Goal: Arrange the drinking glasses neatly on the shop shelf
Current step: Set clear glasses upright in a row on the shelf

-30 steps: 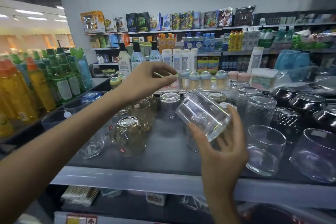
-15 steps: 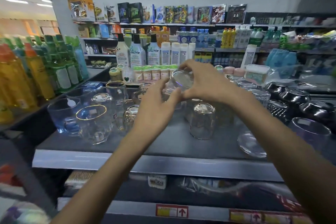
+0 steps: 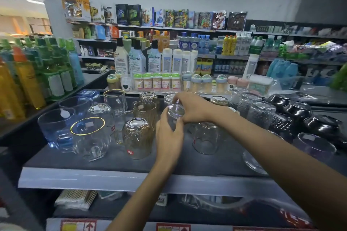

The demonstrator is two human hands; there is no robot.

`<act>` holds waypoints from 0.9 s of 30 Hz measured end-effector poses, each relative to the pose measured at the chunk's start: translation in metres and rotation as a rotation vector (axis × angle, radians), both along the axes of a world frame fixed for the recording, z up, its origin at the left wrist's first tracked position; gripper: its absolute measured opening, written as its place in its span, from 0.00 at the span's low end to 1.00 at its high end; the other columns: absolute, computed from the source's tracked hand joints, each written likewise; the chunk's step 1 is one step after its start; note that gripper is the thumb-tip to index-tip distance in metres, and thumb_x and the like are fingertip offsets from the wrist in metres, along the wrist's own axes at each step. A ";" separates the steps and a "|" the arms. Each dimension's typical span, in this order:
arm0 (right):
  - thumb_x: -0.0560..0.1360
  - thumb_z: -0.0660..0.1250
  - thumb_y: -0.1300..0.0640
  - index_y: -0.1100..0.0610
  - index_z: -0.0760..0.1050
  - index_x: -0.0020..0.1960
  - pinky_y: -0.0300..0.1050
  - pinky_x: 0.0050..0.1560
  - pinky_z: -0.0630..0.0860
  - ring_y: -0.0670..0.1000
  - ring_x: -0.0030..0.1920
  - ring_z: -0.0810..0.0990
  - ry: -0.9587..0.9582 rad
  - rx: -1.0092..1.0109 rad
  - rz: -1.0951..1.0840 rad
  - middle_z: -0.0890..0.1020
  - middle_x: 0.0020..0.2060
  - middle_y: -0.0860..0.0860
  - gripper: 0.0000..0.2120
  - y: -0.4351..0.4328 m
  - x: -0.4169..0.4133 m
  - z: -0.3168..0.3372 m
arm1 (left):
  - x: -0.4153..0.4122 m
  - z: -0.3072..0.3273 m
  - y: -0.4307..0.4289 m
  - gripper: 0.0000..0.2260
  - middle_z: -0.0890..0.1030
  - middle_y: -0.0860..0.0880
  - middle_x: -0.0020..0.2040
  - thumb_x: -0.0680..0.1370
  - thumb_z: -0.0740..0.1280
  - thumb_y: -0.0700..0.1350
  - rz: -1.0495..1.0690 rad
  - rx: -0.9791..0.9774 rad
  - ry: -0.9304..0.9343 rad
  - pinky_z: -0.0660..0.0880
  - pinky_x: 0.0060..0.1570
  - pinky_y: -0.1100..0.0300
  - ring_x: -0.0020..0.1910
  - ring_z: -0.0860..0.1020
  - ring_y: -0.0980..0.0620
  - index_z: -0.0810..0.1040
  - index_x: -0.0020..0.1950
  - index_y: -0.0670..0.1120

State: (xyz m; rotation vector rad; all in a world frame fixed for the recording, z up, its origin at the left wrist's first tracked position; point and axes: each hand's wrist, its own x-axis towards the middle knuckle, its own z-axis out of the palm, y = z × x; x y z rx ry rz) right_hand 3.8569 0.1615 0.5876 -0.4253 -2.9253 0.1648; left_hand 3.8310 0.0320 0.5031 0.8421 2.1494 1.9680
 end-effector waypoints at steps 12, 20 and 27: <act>0.65 0.82 0.46 0.56 0.71 0.70 0.52 0.58 0.76 0.55 0.57 0.79 -0.028 0.001 -0.015 0.80 0.60 0.53 0.39 0.011 -0.005 0.000 | -0.013 -0.001 0.012 0.27 0.76 0.44 0.69 0.80 0.69 0.45 0.038 -0.008 -0.093 0.70 0.69 0.49 0.68 0.74 0.46 0.67 0.78 0.48; 0.67 0.81 0.45 0.57 0.78 0.61 0.46 0.49 0.76 0.53 0.50 0.80 0.026 0.011 -0.036 0.82 0.51 0.51 0.29 0.020 -0.003 0.001 | -0.019 0.004 0.023 0.25 0.74 0.41 0.69 0.82 0.67 0.51 0.065 -0.040 -0.171 0.66 0.59 0.58 0.66 0.74 0.44 0.68 0.76 0.42; 0.67 0.80 0.41 0.57 0.79 0.63 0.46 0.55 0.76 0.52 0.54 0.80 0.060 -0.008 -0.067 0.83 0.58 0.53 0.31 0.019 -0.002 -0.001 | -0.020 -0.001 0.026 0.25 0.72 0.43 0.74 0.84 0.63 0.50 0.064 -0.021 -0.162 0.66 0.68 0.54 0.72 0.71 0.45 0.65 0.79 0.44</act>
